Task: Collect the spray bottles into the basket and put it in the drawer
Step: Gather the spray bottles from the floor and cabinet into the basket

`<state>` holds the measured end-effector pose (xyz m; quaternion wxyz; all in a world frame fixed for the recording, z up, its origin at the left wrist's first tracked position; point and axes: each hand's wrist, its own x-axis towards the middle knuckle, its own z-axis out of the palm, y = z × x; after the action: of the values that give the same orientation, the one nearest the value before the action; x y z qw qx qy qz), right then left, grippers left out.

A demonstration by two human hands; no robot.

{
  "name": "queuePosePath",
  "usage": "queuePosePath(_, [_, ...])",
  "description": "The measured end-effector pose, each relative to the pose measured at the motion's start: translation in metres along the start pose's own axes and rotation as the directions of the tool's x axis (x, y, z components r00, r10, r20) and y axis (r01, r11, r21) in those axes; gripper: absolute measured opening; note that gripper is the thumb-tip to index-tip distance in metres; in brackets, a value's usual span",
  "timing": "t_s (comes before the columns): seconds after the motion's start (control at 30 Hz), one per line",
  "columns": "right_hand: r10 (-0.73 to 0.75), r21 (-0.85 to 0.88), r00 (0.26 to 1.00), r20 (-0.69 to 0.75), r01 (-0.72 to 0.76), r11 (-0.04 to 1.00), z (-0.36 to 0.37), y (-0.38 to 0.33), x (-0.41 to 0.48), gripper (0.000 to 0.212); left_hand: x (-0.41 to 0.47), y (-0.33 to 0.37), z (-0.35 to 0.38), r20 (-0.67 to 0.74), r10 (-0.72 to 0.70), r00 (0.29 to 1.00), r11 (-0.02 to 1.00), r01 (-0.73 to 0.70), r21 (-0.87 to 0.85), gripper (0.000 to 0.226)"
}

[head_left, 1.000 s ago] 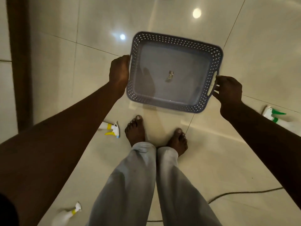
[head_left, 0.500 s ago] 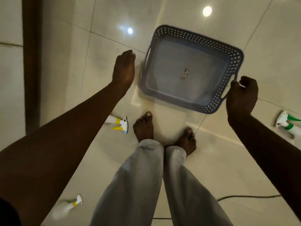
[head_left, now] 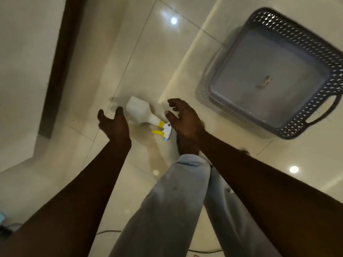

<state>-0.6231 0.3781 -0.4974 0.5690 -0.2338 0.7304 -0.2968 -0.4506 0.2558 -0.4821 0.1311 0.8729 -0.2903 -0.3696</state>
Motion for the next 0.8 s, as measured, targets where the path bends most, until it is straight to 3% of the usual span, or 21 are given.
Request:
queuePosePath(0.07, [0.023,-0.069,0.994,0.109,-0.016,0.997,0.025,-0.003,0.022,0.054,-0.007,-0.005,0.003,0.106,-0.117,0.987,0.99,0.124,-0.066,0.082])
queuePosePath(0.13, [0.077,-0.12,0.972,0.223,-0.05,0.991,0.042,-0.003,0.037,0.059,-0.011,-0.003,0.008,0.272,-0.217,0.938,0.951,0.265,-0.157,0.06])
queuePosePath(0.2, [0.119,-0.141,0.95,0.289,-0.081,0.987,0.049,-0.002,0.044,0.059,-0.016,0.0,0.016,0.386,-0.205,0.9,0.929,0.302,-0.212,0.031])
queuePosePath(0.23, [0.132,-0.142,0.948,0.289,-0.094,0.985,0.049,-0.002,0.044,0.058,-0.022,0.003,0.019,0.397,-0.177,0.9,0.931,0.284,-0.228,0.026])
queuePosePath(0.37, [0.137,-0.114,0.97,0.2,-0.116,0.987,0.025,-0.012,0.026,0.057,-0.048,0.03,0.03,0.401,-0.113,0.909,0.968,0.192,-0.164,0.033])
queuePosePath(0.47, [0.113,0.017,0.989,0.091,-0.115,0.993,-0.012,-0.026,-0.004,0.067,-0.077,0.059,0.035,0.495,-0.094,0.864,0.987,0.147,-0.07,0.038])
queuePosePath(0.63, [0.153,0.194,0.988,-0.012,-0.148,0.97,-0.083,-0.049,-0.047,0.092,-0.132,0.108,0.056,0.657,-0.138,0.741,0.99,0.089,0.107,0.052])
queuePosePath(0.8, [0.209,0.391,0.962,-0.174,-0.127,0.912,-0.149,-0.061,-0.066,0.08,-0.185,0.142,0.091,0.775,-0.221,0.592,0.965,0.018,0.262,0.06])
